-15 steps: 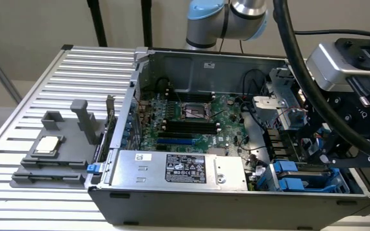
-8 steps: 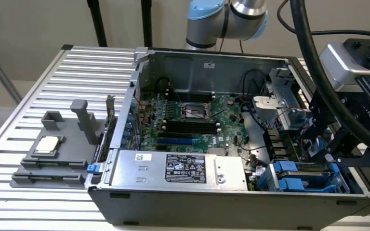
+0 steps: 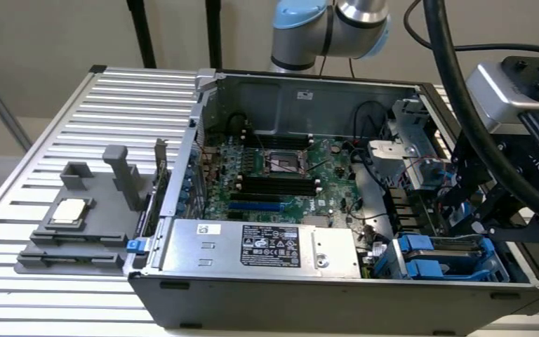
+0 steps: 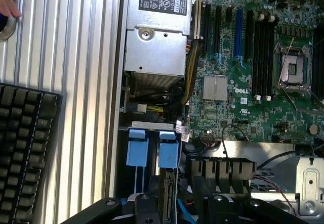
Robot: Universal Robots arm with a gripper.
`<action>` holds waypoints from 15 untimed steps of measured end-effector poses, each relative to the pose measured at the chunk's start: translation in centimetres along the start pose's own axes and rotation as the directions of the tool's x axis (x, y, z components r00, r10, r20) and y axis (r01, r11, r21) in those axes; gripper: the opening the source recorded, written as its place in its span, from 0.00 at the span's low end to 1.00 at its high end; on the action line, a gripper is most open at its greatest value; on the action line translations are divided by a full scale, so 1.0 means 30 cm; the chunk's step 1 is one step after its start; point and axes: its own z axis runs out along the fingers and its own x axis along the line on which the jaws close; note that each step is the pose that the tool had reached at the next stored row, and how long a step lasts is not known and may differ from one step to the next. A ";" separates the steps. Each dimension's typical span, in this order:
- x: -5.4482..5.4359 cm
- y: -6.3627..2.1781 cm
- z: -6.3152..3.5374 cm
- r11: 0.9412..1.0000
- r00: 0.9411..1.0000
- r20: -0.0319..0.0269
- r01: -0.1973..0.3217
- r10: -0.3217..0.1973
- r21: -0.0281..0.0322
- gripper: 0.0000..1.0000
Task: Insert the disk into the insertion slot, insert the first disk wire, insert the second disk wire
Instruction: 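Insert the disk into the insertion slot, then insert the first disk wire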
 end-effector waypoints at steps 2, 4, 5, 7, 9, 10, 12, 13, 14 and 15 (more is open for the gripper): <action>0.000 0.000 0.000 1.000 1.000 0.000 0.000 0.000 0.000 0.40; 0.000 0.000 0.000 1.000 1.000 0.000 0.000 0.000 0.000 0.40; 0.000 0.000 0.000 1.000 1.000 0.000 0.000 0.000 0.000 0.40; 0.000 0.000 0.000 1.000 1.000 0.000 0.000 0.000 0.000 0.40; 0.000 0.000 0.000 1.000 1.000 0.000 0.000 0.000 0.000 0.40; 0.000 0.000 0.000 1.000 1.000 0.000 0.000 0.000 0.000 0.40; 0.000 0.000 0.000 1.000 1.000 0.000 0.000 0.000 0.000 0.40; 0.000 0.000 0.000 1.000 1.000 0.000 0.000 0.000 0.000 0.40; 0.000 -0.005 0.000 1.000 1.000 0.000 0.000 0.000 0.000 0.40; 0.000 -0.018 0.001 1.000 1.000 0.000 0.000 0.000 0.000 0.40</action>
